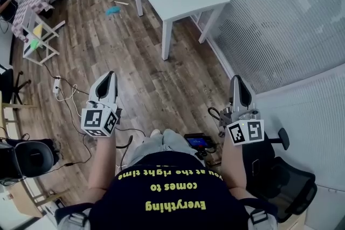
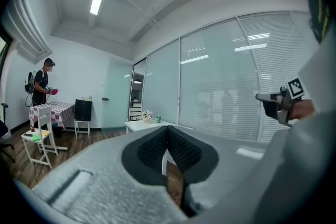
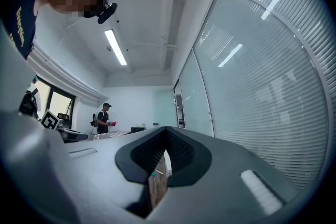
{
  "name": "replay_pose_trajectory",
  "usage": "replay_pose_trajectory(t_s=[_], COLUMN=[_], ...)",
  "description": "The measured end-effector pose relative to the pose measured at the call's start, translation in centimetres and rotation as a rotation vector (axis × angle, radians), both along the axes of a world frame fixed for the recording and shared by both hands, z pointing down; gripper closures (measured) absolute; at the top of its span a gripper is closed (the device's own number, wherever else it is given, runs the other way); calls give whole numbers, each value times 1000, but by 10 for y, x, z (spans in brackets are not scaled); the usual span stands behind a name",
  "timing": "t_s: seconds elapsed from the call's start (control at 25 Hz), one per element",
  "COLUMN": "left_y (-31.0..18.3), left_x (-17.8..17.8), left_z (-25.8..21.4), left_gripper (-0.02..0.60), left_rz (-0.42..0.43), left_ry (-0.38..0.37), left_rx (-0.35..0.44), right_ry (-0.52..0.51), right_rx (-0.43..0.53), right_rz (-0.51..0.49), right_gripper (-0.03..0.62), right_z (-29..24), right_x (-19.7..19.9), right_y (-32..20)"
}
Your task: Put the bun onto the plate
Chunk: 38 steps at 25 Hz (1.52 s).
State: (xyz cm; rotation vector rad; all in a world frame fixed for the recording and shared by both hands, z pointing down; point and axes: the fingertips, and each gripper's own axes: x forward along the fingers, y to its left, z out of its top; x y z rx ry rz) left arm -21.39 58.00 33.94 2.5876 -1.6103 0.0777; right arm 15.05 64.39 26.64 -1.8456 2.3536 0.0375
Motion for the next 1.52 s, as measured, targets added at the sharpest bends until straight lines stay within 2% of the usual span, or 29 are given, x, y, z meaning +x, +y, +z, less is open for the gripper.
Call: replay_pose_trajectory(t_s=[0.48, 0.8, 1.08, 1.52], left_y=[-15, -38, -91, -203], left_x=[31, 33, 39, 38], left_z=[4, 15, 18, 10], left_gripper=[583, 583, 583, 583], left_rz=[-10, -13, 7, 52], left_ry=[7, 10, 23, 15], left_rx=[0, -18, -19, -11], right_ry=[15, 12, 20, 24], right_rx=[-14, -39, -60, -49], right_rz=[-14, -20, -19, -16], right_gripper=[588, 588, 588, 588], right_z=[9, 18, 24, 16], right_x=[30, 30, 29, 13], right_y=[-16, -39, -86, -192])
